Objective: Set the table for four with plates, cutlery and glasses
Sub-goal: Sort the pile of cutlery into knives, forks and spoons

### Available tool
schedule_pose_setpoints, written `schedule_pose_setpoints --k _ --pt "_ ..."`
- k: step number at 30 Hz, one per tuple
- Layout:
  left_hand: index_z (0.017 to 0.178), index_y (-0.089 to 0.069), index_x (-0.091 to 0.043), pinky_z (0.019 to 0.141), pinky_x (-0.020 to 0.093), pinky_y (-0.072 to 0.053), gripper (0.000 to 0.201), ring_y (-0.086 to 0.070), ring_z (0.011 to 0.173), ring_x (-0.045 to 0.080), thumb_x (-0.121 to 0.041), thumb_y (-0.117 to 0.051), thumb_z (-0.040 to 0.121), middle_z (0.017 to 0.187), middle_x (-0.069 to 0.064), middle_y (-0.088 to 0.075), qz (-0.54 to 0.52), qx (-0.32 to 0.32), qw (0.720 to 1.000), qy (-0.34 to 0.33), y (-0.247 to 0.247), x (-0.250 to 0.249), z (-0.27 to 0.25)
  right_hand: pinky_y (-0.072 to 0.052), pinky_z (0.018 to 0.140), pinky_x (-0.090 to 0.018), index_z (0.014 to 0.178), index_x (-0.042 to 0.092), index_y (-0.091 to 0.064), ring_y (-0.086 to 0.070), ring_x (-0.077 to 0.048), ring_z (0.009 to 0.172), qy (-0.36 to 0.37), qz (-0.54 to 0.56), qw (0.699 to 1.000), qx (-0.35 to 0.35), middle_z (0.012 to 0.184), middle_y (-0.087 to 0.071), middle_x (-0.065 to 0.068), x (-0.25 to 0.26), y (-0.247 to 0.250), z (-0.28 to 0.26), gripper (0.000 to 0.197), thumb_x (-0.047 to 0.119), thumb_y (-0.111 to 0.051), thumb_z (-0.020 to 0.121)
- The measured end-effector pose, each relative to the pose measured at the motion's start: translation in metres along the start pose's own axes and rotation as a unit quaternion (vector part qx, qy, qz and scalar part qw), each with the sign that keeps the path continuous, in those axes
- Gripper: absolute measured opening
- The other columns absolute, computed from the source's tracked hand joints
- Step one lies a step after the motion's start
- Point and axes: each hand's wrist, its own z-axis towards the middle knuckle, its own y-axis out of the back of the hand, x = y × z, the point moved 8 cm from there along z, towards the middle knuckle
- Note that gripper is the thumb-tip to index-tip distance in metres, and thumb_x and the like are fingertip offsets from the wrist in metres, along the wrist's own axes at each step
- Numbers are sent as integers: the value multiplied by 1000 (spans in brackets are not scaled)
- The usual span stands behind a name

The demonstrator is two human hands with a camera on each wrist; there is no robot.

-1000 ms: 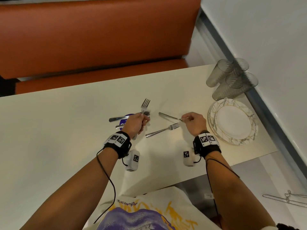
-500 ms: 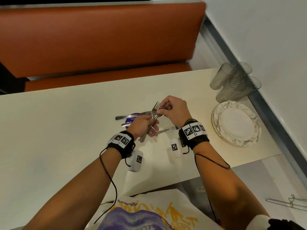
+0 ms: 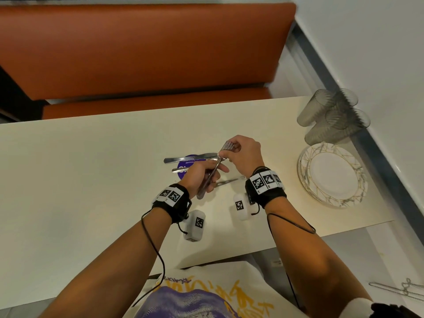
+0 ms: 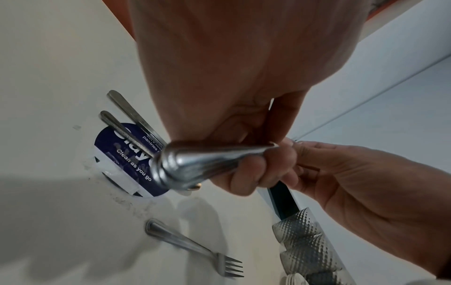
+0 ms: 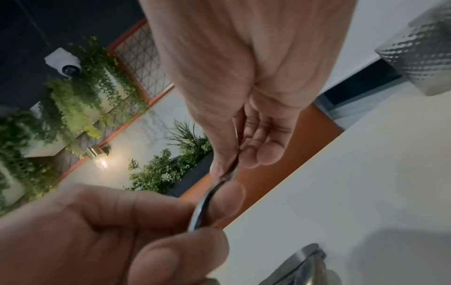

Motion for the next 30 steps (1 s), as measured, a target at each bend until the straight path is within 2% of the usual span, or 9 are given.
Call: schedule_pose_setpoints --k 5,9,13,15,18,22,25,28,30 --pt "93 -66 -3 49 29 -34 42 -41 50 18 -29 -36 106 62 3 -47 67 -15 998 4 0 4 9 -59 66 -27 88 12 -73 -65 -13 65 -11 15 1000 9 79 -73 -2 -9 2 6 28 18 -93 70" --pt "83 -61 -10 49 26 -25 33 -32 50 12 -23 -38 104 60 -4 -39 102 -45 994 -1 -2 2 17 -59 68 -28 91 17 -72 -67 -12 69 -26 21 999 27 82 -74 1 -23 5 12 32 32 -92 71" --pt "78 -61 -13 50 26 -24 33 -31 48 10 -20 -39 102 58 -8 -39 114 -75 991 4 4 5 28 -59 79 -33 101 23 -72 -70 -18 83 -75 34 997 7 92 -72 6 -49 21 18 36 54 -74 85" --pt "77 -62 -16 50 26 -27 32 -33 49 10 -24 -43 101 58 -9 -41 136 -94 986 4 10 5 33 -55 88 -35 105 19 -71 -69 -19 91 -108 2 994 -19 96 -71 5 -71 34 21 30 45 -70 91" --pt "81 -62 -16 51 27 -30 29 -36 51 11 -23 -42 101 62 -7 -44 164 -108 981 5 15 7 41 -46 90 -28 112 15 -69 -65 -26 106 -162 -107 981 -27 107 -68 -5 -112 49 20 22 25 -67 93" --pt "85 -61 -15 48 24 -29 30 -34 51 10 -21 -38 103 65 -4 -44 167 -111 979 17 17 11 48 -43 103 -43 128 14 -57 -48 -36 127 -232 -239 942 26 132 -52 -14 -155 44 12 46 38 -69 90" --pt "82 -61 -16 50 23 -30 31 -37 54 10 -18 -38 103 69 -5 -47 200 -114 973 12 18 11 51 -46 104 -43 127 11 -58 -53 -35 124 -249 -239 936 62 132 -58 -14 -175 32 10 55 47 -71 88" --pt "80 -63 -19 58 27 -36 32 -46 64 11 -18 -41 103 74 -6 -53 239 -129 962 4 22 8 56 -54 95 -37 112 11 -71 -65 -31 111 -257 -220 939 66 118 -70 -11 -181 25 9 30 33 -71 92" --pt "88 -67 -17 73 33 -46 29 -54 78 15 -17 -43 104 87 -2 -62 265 -134 955 1 25 4 57 -54 85 -30 102 11 -76 -67 -30 104 -255 -206 943 62 110 -73 -10 -180 22 10 16 22 -68 93"
